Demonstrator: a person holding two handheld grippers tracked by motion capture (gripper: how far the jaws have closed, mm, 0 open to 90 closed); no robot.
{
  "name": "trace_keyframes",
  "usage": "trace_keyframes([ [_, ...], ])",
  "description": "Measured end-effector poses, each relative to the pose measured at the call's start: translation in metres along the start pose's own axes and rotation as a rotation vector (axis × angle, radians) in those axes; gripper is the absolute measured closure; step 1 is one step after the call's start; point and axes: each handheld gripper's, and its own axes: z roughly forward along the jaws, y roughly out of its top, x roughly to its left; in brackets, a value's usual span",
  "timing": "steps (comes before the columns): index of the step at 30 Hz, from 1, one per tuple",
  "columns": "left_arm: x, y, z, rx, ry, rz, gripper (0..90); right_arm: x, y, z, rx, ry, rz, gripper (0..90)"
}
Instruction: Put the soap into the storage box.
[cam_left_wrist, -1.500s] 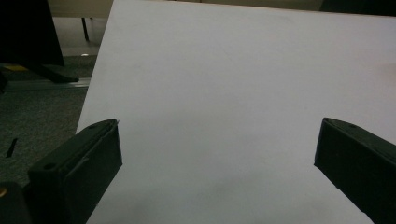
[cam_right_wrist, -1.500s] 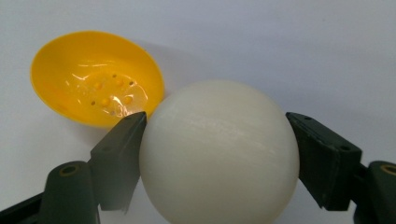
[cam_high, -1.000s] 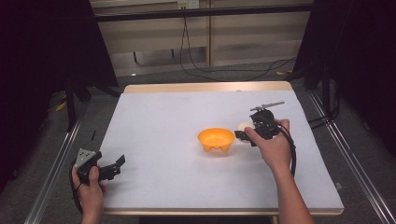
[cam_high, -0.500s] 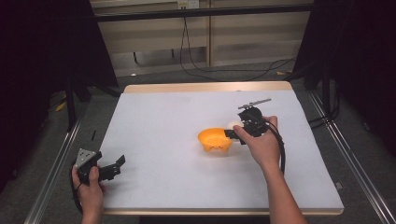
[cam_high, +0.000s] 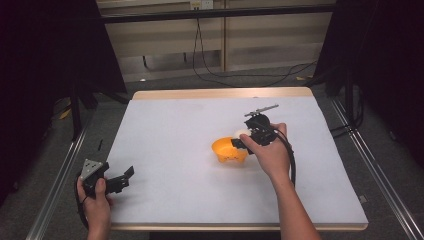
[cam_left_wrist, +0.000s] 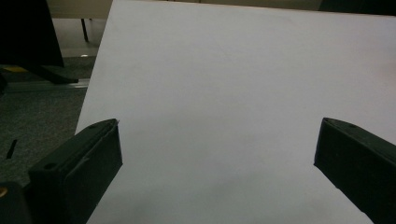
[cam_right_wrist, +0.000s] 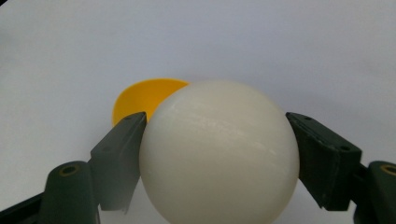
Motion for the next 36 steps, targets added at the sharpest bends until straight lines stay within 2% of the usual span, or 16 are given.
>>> trace_keyframes([
  [23, 0.000, 0.000, 0.000, 0.000, -0.001, 0.001, 0.8, 0.017, 0.002, 0.030, 0.040, 0.004, -0.021, 23.5],
  [36, 0.000, 0.000, 0.000, 0.000, -0.003, 0.000, 0.8, 0.021, -0.002, 0.046, 0.076, -0.009, -0.025, 23.5],
])
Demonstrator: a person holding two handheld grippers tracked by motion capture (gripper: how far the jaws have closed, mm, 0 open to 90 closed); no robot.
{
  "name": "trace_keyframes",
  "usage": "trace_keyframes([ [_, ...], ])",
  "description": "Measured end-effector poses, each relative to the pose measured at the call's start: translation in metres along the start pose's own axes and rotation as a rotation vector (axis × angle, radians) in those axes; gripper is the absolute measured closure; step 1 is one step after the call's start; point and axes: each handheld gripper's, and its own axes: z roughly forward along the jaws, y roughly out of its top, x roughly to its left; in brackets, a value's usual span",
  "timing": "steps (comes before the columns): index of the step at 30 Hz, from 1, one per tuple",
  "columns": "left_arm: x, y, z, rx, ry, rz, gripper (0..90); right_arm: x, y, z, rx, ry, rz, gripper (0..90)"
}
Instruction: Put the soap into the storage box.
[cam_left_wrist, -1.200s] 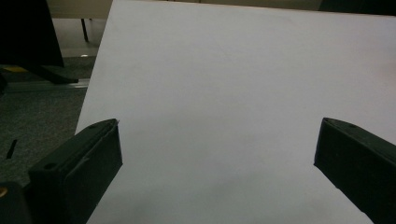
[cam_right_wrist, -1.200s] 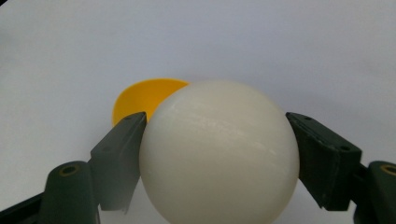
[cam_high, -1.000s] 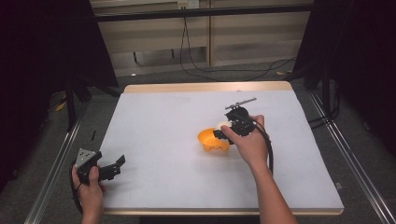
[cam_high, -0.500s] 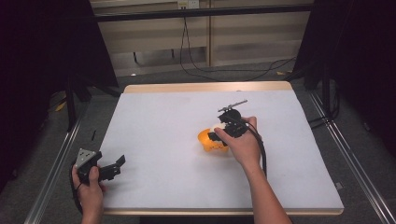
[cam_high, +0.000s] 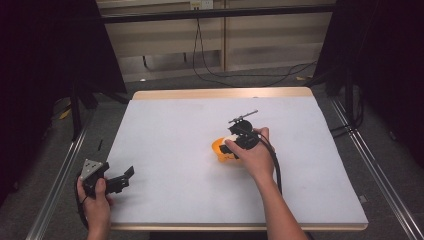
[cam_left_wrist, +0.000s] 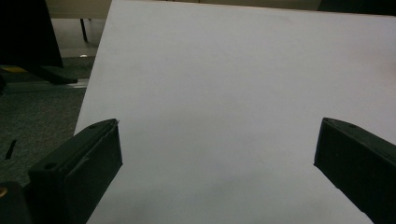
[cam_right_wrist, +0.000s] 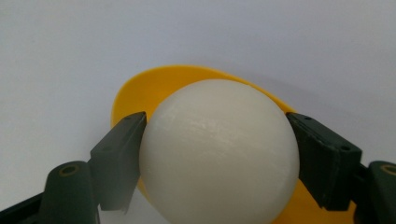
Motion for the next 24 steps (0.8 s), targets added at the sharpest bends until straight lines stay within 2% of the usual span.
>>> trace_keyframes([
  [6, 0.000, 0.000, 0.000, 0.000, 0.000, 0.000, 0.8, -0.001, -0.003, 0.004, 0.012, 0.001, 0.013, 23.4],
  [11, 0.000, 0.000, 0.000, -0.001, -0.001, 0.000, 0.8, -0.003, -0.006, 0.005, 0.015, 0.034, 0.017, 21.6],
  [16, 0.000, 0.000, 0.000, -0.001, 0.002, 0.005, 0.8, -0.004, -0.005, -0.003, -0.010, 0.059, 0.021, 17.9],
  [17, 0.000, 0.000, 0.000, -0.002, 0.001, 0.002, 0.8, -0.004, -0.006, -0.005, -0.007, 0.059, 0.030, 16.5],
  [24, -0.001, 0.000, 0.000, -0.003, 0.001, 0.004, 0.8, -0.004, -0.008, -0.017, -0.056, 0.041, 0.006, 7.4],
])
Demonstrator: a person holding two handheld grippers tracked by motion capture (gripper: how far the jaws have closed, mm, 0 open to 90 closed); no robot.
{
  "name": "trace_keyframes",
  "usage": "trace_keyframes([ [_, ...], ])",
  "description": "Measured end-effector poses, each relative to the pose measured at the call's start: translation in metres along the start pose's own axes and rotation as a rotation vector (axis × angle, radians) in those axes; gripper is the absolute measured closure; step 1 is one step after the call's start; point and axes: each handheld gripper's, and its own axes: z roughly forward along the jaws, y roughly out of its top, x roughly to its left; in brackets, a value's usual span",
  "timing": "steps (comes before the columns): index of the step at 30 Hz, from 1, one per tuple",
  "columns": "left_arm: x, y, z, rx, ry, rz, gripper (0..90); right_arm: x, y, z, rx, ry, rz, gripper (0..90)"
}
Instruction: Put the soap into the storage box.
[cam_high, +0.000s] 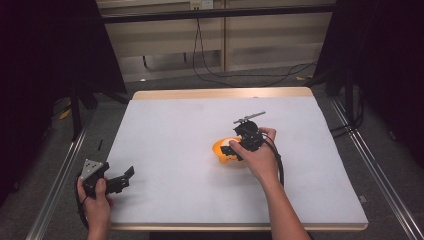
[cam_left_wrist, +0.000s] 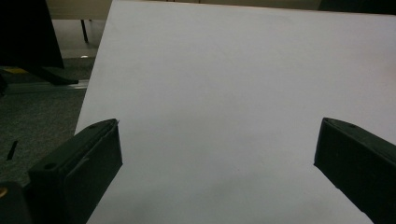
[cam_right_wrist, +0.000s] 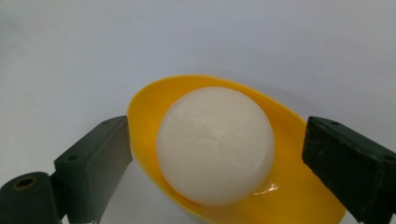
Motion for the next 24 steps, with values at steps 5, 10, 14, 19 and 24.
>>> trace_keyframes([
  [5, 0.000, 0.000, 0.000, 0.002, 0.003, 0.006, 0.8, -0.003, -0.003, -0.011, -0.042, 0.006, -0.017, 4.8],
  [10, 0.000, 0.000, 0.000, 0.003, 0.002, 0.008, 0.8, -0.009, -0.008, -0.018, -0.070, -0.019, -0.026, 4.2],
  [14, 0.000, 0.000, 0.000, 0.001, 0.001, 0.007, 0.8, -0.017, -0.015, -0.024, -0.085, -0.027, -0.008, 3.6],
  [19, 0.000, 0.000, 0.000, 0.001, 0.000, 0.004, 0.8, -0.029, -0.024, -0.031, -0.086, -0.039, 0.004, 3.1],
  [24, 0.000, 0.000, 0.000, 0.001, 0.001, 0.004, 0.8, -0.037, -0.031, -0.036, -0.091, -0.047, 0.016, 3.1],
])
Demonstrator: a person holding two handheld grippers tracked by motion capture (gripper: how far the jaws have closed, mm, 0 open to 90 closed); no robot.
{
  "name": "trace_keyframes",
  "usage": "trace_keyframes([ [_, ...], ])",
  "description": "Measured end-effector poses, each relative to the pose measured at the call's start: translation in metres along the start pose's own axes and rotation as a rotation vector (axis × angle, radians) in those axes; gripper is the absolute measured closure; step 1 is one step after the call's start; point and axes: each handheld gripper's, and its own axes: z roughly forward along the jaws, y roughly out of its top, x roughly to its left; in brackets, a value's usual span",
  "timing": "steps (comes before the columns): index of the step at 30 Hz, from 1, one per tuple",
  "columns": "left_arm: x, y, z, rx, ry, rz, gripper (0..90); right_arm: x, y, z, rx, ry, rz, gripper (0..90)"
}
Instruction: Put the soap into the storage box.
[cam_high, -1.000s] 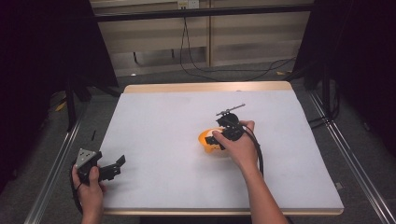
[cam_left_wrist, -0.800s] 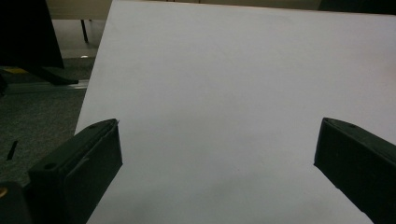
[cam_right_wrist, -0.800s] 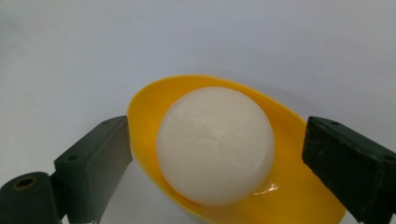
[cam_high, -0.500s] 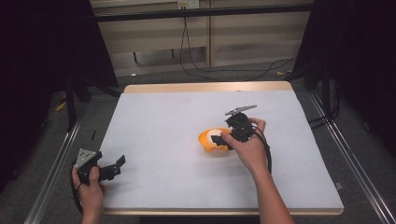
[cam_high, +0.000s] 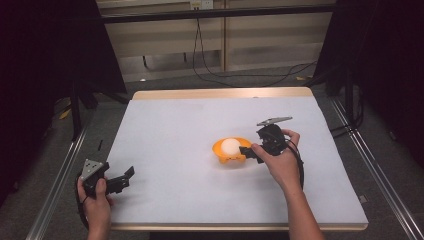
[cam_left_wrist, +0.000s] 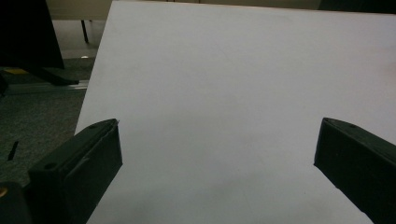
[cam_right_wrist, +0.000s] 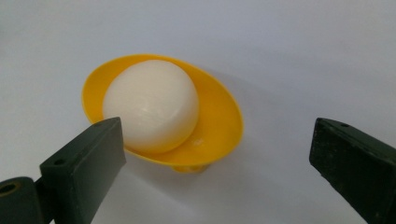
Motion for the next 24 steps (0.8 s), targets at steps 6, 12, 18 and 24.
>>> trace_keyframes([
  [6, 0.000, 0.000, 0.000, 0.002, 0.002, 0.003, 0.8, -0.013, -0.009, -0.009, -0.008, -0.020, 0.020, 3.1],
  [12, 0.000, 0.000, 0.000, 0.000, 0.003, 0.002, 0.8, -0.030, -0.023, -0.018, -0.006, -0.050, 0.048, 3.1],
  [18, 0.000, 0.000, 0.000, -0.001, 0.003, 0.004, 0.8, -0.043, -0.039, -0.024, -0.018, -0.073, 0.048, 3.1],
  [24, -0.001, 0.000, 0.000, -0.003, 0.008, 0.006, 0.8, -0.054, -0.052, -0.032, -0.029, -0.090, 0.061, 3.1],
])
